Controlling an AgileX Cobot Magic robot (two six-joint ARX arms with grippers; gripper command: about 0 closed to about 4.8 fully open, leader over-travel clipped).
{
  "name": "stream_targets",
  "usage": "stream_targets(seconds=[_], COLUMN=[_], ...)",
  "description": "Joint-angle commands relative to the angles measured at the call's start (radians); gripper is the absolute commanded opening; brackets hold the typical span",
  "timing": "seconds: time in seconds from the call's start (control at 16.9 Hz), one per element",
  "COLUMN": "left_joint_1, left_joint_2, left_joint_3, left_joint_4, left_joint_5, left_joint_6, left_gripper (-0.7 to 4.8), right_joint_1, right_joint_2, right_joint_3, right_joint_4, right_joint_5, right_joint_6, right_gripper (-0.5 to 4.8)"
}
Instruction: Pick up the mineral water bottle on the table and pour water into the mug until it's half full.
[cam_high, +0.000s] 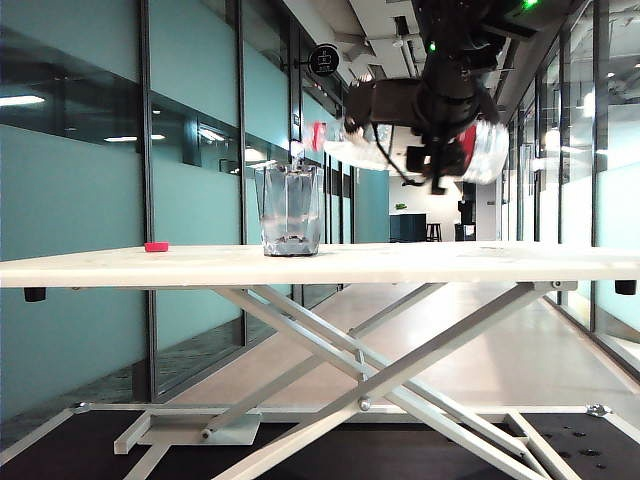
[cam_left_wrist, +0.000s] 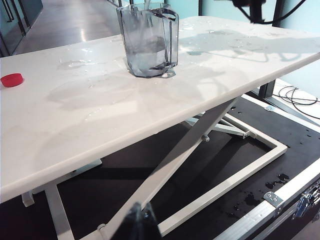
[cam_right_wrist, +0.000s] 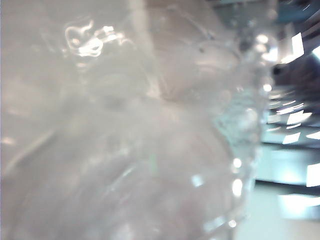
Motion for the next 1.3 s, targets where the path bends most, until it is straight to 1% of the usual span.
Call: stream_targets(seconds=[0.06,0.12,0.24,0.3,0.36,0.41,0.47,0.53,0.65,0.71,0.77,0.95,1.01,1.07,1.13,1.3], left_joint_1=[0.0,0.0,0.0,0.0,0.0,0.0,0.0,0.0,0.0,0.0,0.0,0.0,0.0,0.0,0.0,0.0], left_joint_2=[0.001,0.001,0.001,0.001,0.001,0.001,0.001,0.001,0.001,0.001,0.001,0.001,0.001,0.001,0.001,0.001], left_joint_3=[0.001,0.001,0.001,0.001,0.001,0.001,0.001,0.001,0.001,0.001,0.001,0.001,0.001,0.001,0.001,0.001], left_joint_4=[-0.006,-0.006,-0.006,-0.006,-0.006,-0.006,-0.006,-0.006,-0.006,-0.006,-0.006,-0.006,-0.006,-0.006,-0.006,-0.006], left_joint_5=[0.001,0.001,0.002,0.002,0.003,0.003,0.003,0.003,0.001,0.002,0.002,0.005,0.005,0.005,0.005,0.005], left_joint_6=[0.001,0.0,0.0,0.0,0.0,0.0,0.0,0.0,0.002,0.005,0.005,0.005,0.005,0.005,0.005,0.005], left_gripper=[-0.05,-0.05,-0.05,-0.05,-0.05,-0.05,-0.05,-0.05,-0.05,-0.05,-0.05,-0.05,-0.05,-0.05,-0.05,-0.05], right_joint_1=[-0.015,-0.034,-0.087,-0.114,-0.145,-0.187,-0.202,-0.217,-0.237,-0.241,-0.241,-0.241,-0.243,-0.247,-0.248,-0.249], right_joint_2=[-0.012,-0.012,-0.011,-0.009,-0.006,-0.002,0.009,0.018,0.069,0.109,0.127,0.148,0.15,0.15,0.147,0.11], right_joint_3=[0.011,0.011,0.005,-0.008,-0.046,-0.115,-0.157,-0.189,-0.23,-0.231,-0.231,-0.231,-0.231,-0.231,-0.232,-0.234], right_joint_4=[0.029,0.029,0.043,0.082,0.179,0.348,0.457,0.542,0.683,0.713,0.723,0.731,0.731,0.732,0.732,0.692], right_joint_5=[-0.124,-0.239,-0.416,-0.486,-0.574,-0.708,-0.767,-0.804,-0.846,-0.871,-0.871,-0.871,-0.871,-0.871,-0.871,-0.871], right_joint_6=[0.376,0.57,0.818,0.908,0.993,1.071,1.103,1.127,1.152,1.162,1.171,1.17,1.169,1.169,1.17,1.17], right_gripper=[2.38,2.44,2.43,2.44,2.44,2.44,2.44,2.44,2.44,2.44,2.59,3.5,3.91,4.53,4.79,4.79])
